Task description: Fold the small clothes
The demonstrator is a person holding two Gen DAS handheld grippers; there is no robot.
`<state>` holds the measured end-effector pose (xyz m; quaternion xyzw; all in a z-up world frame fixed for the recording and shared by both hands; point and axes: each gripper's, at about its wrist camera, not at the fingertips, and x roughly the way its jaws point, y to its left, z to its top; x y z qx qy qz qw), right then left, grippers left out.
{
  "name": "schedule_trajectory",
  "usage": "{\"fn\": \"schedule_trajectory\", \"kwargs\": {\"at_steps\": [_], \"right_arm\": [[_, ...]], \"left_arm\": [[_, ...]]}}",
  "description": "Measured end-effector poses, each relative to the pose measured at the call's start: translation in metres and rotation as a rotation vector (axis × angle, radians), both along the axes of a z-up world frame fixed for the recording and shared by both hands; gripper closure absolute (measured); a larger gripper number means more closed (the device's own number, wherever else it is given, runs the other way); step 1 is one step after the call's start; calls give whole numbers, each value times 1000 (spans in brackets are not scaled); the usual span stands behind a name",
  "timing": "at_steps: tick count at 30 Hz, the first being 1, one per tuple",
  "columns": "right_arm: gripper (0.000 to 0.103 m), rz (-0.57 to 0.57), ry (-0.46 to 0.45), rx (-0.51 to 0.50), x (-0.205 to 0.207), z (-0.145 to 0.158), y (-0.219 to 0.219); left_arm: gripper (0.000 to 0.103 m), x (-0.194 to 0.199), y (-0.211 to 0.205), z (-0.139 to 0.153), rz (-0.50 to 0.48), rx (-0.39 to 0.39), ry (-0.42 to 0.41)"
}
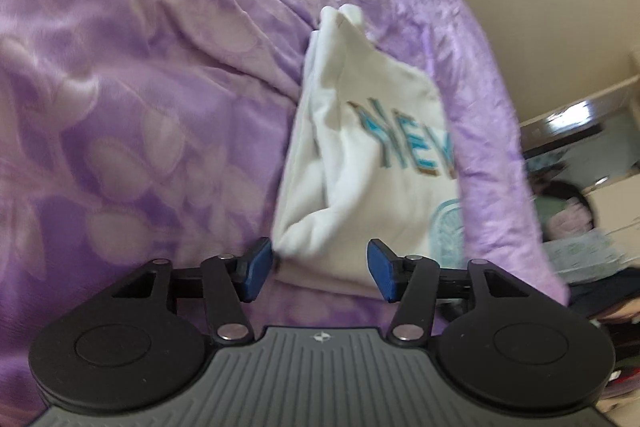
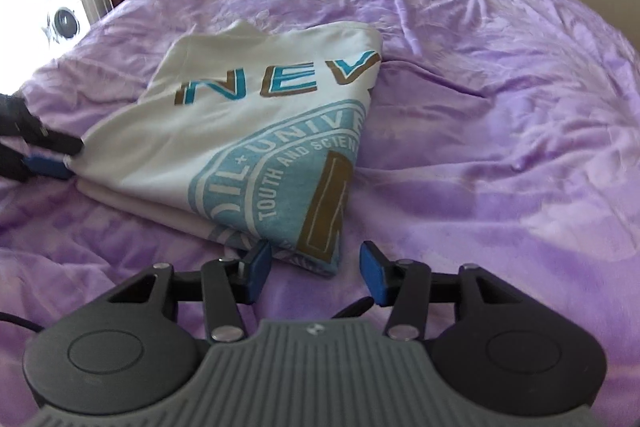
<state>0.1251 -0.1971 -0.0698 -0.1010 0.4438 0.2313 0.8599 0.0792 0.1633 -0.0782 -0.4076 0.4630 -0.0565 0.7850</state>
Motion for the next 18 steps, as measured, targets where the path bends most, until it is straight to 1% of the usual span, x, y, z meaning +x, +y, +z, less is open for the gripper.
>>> {"fn": "schedule_trajectory", "kwargs": {"at_steps": [1,3,4,5,8,9,10,12,15,17,18], "right_arm": [[60,2,-14,-8,-1,-1,2],[74,6,-37,-6,0,-1,5],[79,7,-42,1,0,0,5],[90,3,-48,3,0,1,4],[102,-29,-56,30,-2,8,-2],[103,-39,-60,35,-2,10,-3],[103,-53,-61,31,-2,11,-5],[103,-61,-32,20,0,8,-6],[103,-70,4,-10,2,-2,-8],[103,-73,30,-24,3,-9,-9],[103,-73,39,-29,3,-12,-10]], "left_arm": [[43,0,0,-2,2,-17,-5],[58,2,-1,-4,-4,-23,-4],[75,2,-2,-5,-7,-18,-4],[82,1,-4,-3,-3,-9,-12],[88,-3,-7,10,-8,-8,-96],[88,-4,-9,14,-17,0,-113],[89,-3,-12,17,-21,26,-104],[90,-2,-18,13,-38,78,-66],[90,1,-17,-3,-38,90,34],[90,3,-17,-12,-42,95,58],[90,3,-18,-14,-48,112,65]]}}
